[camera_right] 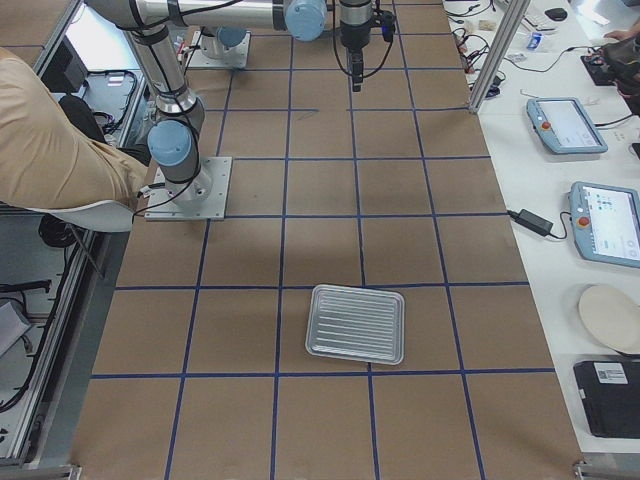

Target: Place bearing gear from tray to pile

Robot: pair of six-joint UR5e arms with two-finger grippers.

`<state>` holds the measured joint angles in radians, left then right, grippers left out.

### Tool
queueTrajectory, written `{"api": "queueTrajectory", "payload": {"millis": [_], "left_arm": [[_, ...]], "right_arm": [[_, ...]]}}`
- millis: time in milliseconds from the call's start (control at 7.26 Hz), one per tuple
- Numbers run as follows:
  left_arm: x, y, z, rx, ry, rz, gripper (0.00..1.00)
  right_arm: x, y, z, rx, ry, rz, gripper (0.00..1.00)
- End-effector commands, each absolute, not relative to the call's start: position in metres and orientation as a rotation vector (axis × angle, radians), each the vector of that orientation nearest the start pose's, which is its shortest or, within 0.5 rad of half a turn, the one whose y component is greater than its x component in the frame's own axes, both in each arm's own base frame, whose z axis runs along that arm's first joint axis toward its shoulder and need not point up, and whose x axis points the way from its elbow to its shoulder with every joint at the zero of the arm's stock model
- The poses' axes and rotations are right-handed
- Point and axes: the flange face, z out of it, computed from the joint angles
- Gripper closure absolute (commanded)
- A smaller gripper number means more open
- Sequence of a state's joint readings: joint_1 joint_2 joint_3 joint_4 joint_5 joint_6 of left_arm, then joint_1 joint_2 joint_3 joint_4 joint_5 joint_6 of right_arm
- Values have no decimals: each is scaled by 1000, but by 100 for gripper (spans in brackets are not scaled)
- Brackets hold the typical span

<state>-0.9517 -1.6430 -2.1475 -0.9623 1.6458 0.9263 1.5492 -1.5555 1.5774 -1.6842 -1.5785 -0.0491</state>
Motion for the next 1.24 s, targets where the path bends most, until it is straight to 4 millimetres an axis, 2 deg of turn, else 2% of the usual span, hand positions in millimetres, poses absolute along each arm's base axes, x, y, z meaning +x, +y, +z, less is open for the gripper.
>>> {"api": "queueTrajectory", "payload": {"millis": [0, 275, 413, 551, 826, 964, 1101], "left_arm": [[156, -435, 223, 457, 3093, 66, 100], [163, -443, 223, 457, 3082, 52, 100], [174, -454, 233, 467, 3056, 34, 100], [192, -457, 229, 447, 3050, 65, 100], [196, -457, 220, 440, 3060, 85, 100], [196, -457, 219, 470, 3058, 89, 41], [197, -458, 220, 542, 3044, 86, 0]], "right_arm": [[122, -508, 486, -40, 3151, -135, 0], [122, -508, 485, -53, 3151, -132, 0], [121, -508, 485, -50, 3151, -132, 0], [121, -508, 485, -48, 3152, -132, 0], [121, -508, 485, -48, 3151, -132, 0], [121, -508, 486, -48, 3152, -135, 0], [122, -508, 486, -48, 3151, -135, 0]]}}
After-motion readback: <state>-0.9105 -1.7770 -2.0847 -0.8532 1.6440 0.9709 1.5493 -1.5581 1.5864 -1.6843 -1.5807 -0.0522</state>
